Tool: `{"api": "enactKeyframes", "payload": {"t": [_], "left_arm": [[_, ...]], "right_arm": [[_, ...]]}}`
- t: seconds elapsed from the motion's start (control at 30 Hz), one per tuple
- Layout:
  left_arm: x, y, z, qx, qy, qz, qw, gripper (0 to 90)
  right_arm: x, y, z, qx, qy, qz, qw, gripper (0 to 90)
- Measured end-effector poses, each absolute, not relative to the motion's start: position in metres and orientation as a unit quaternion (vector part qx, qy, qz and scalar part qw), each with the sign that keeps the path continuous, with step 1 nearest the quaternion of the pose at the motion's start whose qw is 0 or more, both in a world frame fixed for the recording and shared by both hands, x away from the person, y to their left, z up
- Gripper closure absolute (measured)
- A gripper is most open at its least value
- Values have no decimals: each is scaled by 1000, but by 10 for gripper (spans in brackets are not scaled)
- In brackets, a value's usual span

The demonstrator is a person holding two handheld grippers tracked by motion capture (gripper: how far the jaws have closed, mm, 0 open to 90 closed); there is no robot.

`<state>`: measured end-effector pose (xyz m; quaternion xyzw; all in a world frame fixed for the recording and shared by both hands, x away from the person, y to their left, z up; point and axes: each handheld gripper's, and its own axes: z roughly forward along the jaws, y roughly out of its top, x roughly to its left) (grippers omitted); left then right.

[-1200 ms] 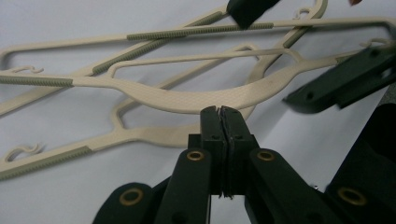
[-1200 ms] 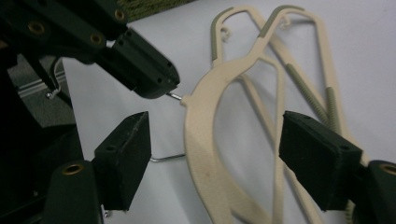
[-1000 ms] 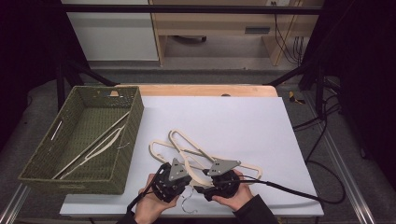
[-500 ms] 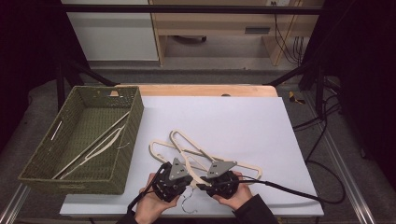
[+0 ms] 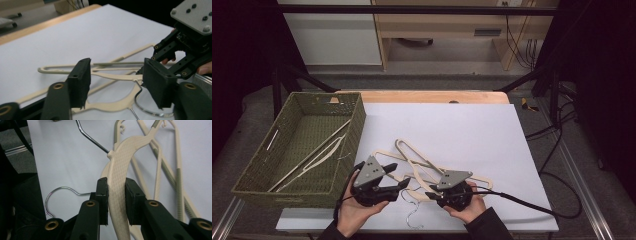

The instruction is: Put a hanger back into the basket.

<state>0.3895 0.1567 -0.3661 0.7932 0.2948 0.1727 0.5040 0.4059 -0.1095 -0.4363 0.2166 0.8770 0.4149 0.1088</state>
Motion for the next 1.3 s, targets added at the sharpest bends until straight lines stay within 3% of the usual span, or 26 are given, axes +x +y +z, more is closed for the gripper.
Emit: {"api": "enactKeyframes", "payload": {"t": [0.27, 0.83, 1.03, 1.3], "left_arm": [[395, 173, -368, 785, 295, 184, 513, 158], [404, 170, -384, 804, 289, 169, 491, 108], [405, 169, -384, 807, 283, 168, 490, 113], [403, 162, -381, 817, 262, 164, 488, 146]], "right_arm": [[408, -126, -422, 231, 866, 423, 132, 777], [416, -169, -405, 275, 827, 442, 214, 863], [416, -177, -399, 276, 822, 457, 199, 864], [407, -157, -391, 227, 830, 493, 128, 864]]}}
